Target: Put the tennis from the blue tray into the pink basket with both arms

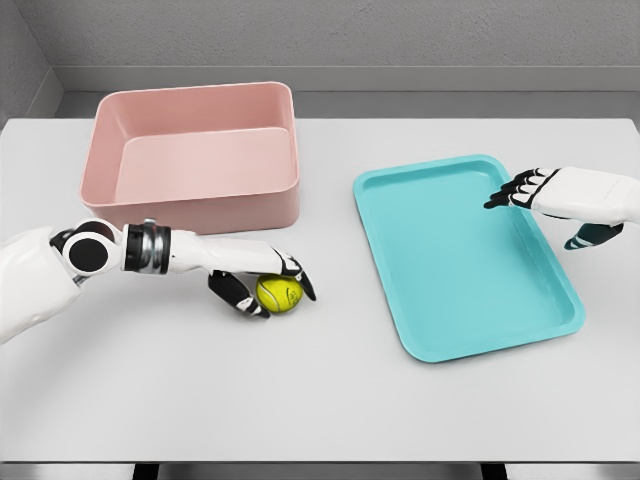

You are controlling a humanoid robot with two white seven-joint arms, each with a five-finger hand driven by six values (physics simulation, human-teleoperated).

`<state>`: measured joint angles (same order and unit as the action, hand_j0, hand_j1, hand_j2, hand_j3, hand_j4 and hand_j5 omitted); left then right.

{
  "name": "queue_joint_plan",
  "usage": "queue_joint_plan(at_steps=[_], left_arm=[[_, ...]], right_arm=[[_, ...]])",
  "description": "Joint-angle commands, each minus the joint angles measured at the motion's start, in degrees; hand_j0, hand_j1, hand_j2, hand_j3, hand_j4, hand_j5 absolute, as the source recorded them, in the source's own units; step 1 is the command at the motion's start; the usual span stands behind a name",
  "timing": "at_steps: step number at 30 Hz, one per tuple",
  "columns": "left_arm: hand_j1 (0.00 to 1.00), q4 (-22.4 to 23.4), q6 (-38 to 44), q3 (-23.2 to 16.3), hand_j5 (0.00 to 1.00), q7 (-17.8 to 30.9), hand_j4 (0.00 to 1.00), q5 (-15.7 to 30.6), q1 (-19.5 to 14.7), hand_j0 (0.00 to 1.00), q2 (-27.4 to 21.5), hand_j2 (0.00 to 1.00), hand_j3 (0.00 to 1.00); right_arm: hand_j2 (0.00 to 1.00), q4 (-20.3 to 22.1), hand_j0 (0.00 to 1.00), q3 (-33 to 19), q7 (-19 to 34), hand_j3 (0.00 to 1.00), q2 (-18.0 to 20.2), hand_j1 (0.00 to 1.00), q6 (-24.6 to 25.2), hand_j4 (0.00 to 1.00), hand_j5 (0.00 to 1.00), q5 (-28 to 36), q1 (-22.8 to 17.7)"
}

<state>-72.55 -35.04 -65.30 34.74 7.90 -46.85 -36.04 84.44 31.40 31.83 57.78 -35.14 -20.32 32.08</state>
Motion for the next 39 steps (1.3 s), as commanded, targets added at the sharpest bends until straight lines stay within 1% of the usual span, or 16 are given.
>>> queue_joint_plan(at_steps=[1, 2, 3, 4, 13, 15, 18, 21, 39], left_arm=[[0.66, 0.04, 0.04, 0.00, 0.66, 0.07, 0.66, 0.19, 0.00, 0.66, -0.08, 0.66, 0.66], [0.62, 0.04, 0.04, -0.09, 0.62, 0.07, 0.62, 0.19, 0.09, 0.62, -0.08, 0.62, 0.62], [0.62, 0.04, 0.04, -0.09, 0.62, 0.07, 0.62, 0.19, 0.09, 0.62, -0.08, 0.62, 0.62], [0.57, 0.04, 0.04, -0.09, 0.57, 0.07, 0.57, 0.19, 0.09, 0.57, -0.17, 0.57, 0.57], [0.57, -0.14, 0.04, 0.44, 0.57, -0.02, 0.57, 0.19, -0.61, 0.57, 0.00, 0.57, 0.57], [0.57, -0.14, 0.04, 0.53, 0.57, -0.90, 0.57, 0.19, -1.05, 0.57, 0.00, 0.57, 0.57], [0.57, -0.58, 0.04, 0.79, 0.57, -0.99, 0.57, 0.19, -1.32, 0.57, 0.01, 0.57, 0.57], [0.57, -1.19, 0.04, 0.88, 0.57, -1.51, 0.57, 0.27, -2.02, 0.57, 0.00, 0.57, 0.57], [0.57, -1.37, 0.04, 0.96, 0.57, -3.45, 0.57, 0.27, -5.36, 0.57, -0.26, 0.57, 0.57]], right_arm=[[1.00, -0.07, 1.00, -0.02, -0.01, 1.00, 0.05, 1.00, 0.14, 1.00, 1.00, 0.28, 0.00], [1.00, -0.07, 1.00, -0.02, -0.01, 1.00, 0.05, 1.00, 0.14, 1.00, 1.00, 0.28, 0.00], [1.00, -0.07, 1.00, -0.02, -0.01, 1.00, 0.05, 1.00, 0.14, 1.00, 1.00, 0.28, 0.00], [1.00, -0.07, 1.00, -0.02, -0.01, 1.00, 0.05, 1.00, 0.14, 1.00, 1.00, 0.28, 0.00], [1.00, -0.60, 1.00, -0.02, -0.01, 1.00, 0.05, 1.00, 0.14, 1.00, 1.00, 0.28, 0.00], [1.00, -0.60, 1.00, -0.02, -0.01, 1.00, 0.05, 1.00, 0.14, 1.00, 1.00, 0.28, 0.00], [1.00, -0.60, 1.00, -0.02, -0.01, 1.00, 0.05, 1.00, 0.14, 1.00, 1.00, 0.28, 0.00], [1.00, -0.60, 1.00, -0.02, -0.01, 1.00, 0.05, 1.00, 0.14, 1.00, 1.00, 0.28, 0.00], [1.00, -0.60, 1.00, -0.02, -0.01, 1.00, 0.05, 1.00, 0.14, 1.00, 1.00, 0.28, 0.00]])
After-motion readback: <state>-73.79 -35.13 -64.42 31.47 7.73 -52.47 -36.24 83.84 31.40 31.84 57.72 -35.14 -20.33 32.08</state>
